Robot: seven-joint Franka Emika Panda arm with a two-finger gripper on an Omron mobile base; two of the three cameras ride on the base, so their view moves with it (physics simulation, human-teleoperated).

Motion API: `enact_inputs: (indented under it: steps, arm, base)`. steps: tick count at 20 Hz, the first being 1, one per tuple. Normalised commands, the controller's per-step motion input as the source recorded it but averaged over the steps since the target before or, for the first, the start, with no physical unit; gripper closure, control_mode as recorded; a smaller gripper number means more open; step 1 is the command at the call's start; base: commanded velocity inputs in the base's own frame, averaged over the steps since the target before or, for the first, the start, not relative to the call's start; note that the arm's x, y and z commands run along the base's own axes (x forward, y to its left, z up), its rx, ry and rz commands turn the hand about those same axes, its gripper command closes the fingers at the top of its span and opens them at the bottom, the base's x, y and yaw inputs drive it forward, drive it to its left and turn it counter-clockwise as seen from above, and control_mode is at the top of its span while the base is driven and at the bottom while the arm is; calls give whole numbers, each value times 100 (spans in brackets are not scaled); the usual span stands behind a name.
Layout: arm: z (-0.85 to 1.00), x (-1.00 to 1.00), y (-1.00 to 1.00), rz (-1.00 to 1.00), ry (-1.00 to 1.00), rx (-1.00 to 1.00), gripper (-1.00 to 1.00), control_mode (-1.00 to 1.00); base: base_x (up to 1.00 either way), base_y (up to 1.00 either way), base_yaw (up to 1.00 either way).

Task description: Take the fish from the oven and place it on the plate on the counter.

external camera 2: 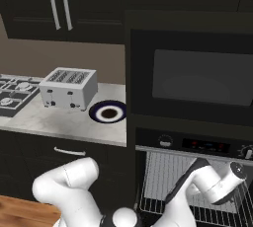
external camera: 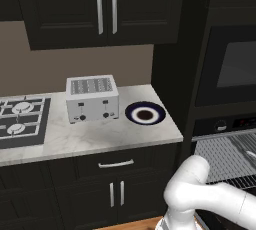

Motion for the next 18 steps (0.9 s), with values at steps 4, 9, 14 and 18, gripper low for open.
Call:
enact_inputs:
  steps: [4,9,14,18]
  arm:
    - [-3,23,0,0,0,-17,-100,-100]
    - [-16,51,-2,-1,0,-14,-100,-100]
    - [-22,32,-20,-1,0,-1,-100,-100]
    - [-19,28,-33,0,0,0,-100,-100]
  base:
    - [0,0,0]
    - [0,0,0]
    - [0,0,0]
    - [0,0,0]
